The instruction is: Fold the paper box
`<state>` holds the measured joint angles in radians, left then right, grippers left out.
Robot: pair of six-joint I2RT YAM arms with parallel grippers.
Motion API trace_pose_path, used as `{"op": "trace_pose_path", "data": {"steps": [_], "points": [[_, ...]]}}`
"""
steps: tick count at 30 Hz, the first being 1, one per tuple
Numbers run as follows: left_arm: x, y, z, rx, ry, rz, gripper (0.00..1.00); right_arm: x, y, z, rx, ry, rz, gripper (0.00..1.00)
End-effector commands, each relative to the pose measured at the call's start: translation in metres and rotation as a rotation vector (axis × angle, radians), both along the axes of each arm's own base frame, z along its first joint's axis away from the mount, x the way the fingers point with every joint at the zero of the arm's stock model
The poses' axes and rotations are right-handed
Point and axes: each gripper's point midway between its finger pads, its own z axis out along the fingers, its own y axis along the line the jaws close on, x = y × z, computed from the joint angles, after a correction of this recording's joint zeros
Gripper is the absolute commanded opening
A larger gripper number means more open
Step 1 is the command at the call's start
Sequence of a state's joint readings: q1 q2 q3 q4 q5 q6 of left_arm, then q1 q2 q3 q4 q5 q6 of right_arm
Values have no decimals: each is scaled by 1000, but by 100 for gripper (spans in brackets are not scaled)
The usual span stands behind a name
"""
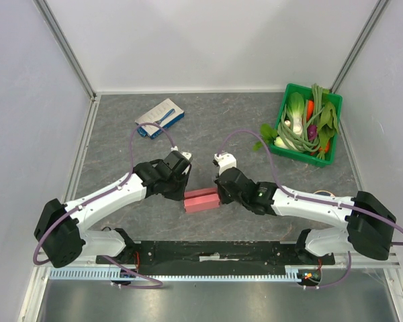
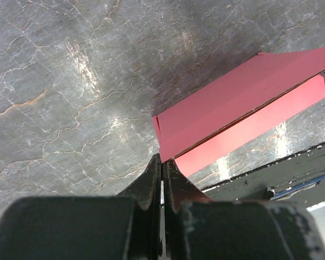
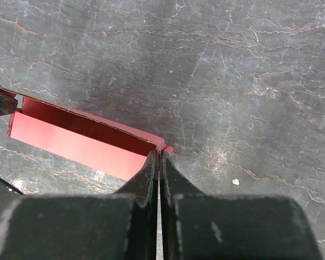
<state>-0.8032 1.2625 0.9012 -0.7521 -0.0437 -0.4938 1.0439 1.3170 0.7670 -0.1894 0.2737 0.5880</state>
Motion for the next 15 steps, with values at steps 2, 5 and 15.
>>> {"op": "trace_pose_path", "data": {"steps": [2,5,15], "points": [[5,-34,16,-150,13,8,2,-16,24,2,80,24,22,0],[7,-31,15,-133,1,18,2,-16,23,3,82,21,20,5],[6,-26,13,-119,-12,0,2,-14,7,45,11,-205,310,66]]}}
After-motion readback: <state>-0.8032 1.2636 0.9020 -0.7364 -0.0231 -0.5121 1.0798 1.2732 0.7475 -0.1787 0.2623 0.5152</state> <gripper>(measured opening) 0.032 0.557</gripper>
